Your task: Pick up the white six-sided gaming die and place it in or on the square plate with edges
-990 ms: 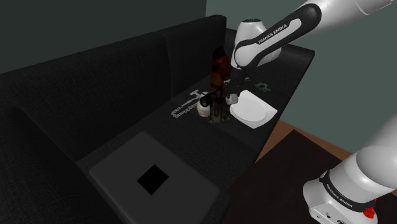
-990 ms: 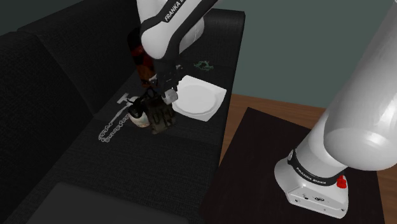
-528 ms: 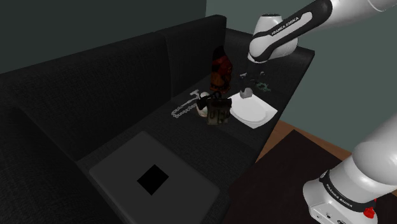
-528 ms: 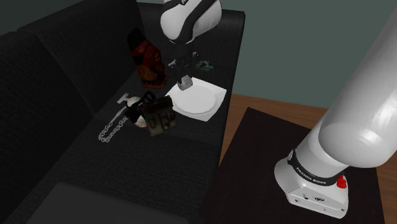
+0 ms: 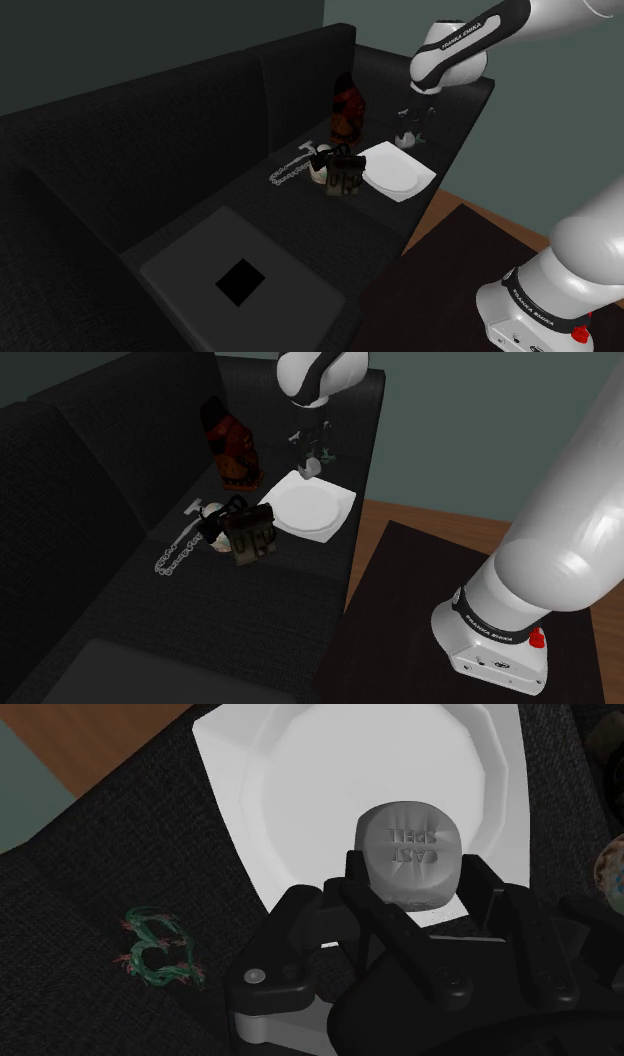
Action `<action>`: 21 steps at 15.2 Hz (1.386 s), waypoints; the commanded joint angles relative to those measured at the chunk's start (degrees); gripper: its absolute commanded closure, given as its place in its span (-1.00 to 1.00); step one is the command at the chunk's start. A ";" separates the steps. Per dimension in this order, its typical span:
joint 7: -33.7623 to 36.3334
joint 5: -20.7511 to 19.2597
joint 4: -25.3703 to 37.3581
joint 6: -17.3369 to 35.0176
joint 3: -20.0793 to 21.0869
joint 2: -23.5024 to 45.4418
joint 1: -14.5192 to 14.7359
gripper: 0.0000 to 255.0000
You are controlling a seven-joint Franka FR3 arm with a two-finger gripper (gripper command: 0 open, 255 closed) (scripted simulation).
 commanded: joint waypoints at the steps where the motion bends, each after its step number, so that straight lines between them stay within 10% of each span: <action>1: -0.21 -0.02 -0.52 1.27 -0.08 0.74 -0.11 1.00; 21: 0.30 -0.63 -2.01 13.68 -0.32 11.66 0.03 1.00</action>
